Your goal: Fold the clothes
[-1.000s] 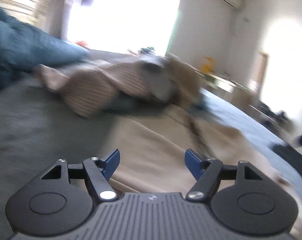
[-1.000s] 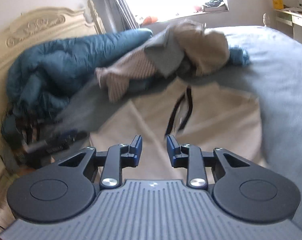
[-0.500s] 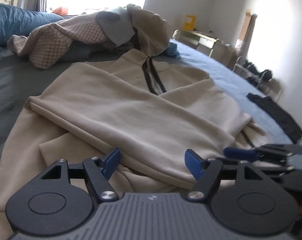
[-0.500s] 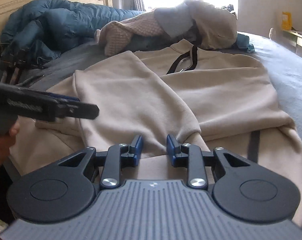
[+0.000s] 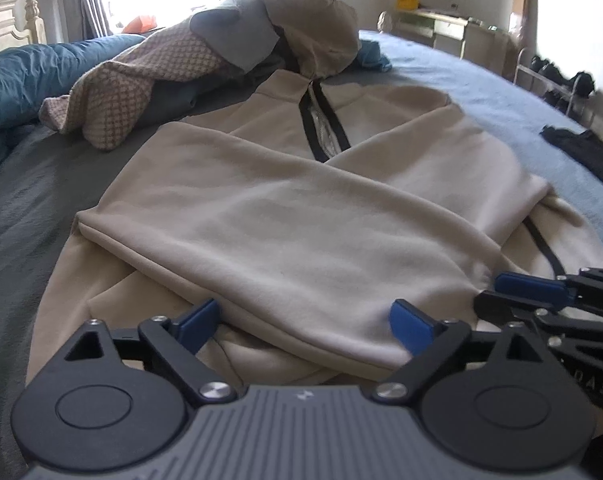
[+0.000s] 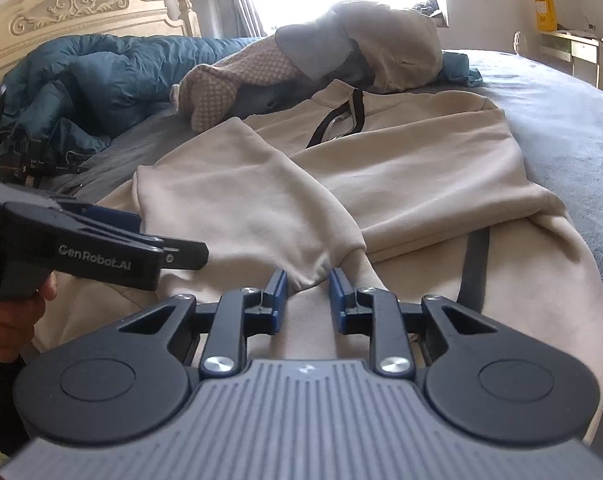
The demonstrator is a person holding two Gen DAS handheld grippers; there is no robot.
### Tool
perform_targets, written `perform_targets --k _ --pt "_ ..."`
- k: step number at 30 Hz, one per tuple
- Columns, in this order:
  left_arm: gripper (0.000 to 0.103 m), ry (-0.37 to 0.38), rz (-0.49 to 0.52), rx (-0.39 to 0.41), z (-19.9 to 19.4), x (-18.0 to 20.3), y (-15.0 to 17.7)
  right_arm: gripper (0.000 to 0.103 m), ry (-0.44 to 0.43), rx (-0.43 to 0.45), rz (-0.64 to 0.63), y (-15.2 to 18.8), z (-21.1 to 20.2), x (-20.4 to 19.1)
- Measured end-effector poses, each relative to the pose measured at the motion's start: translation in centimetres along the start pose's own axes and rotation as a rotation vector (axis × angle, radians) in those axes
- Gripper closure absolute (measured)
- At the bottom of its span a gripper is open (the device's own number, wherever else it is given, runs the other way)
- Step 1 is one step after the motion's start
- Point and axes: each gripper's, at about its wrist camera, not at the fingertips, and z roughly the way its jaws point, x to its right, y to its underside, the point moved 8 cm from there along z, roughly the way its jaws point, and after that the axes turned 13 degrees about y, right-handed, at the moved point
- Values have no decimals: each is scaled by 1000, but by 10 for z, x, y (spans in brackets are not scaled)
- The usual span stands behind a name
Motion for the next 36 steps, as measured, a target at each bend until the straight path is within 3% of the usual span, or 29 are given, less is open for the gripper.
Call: perform_targets --k 4,10,36 --pt "0 -24 3 -14 3 3 2 81 -9 2 0 1 1 2" --pt "0 -72 -2 -34 4 8 4 81 -22 -5 23 1 3 5" --pt "0 -108 -45 -99 8 8 2 81 -46 -27 66 2 6 11"
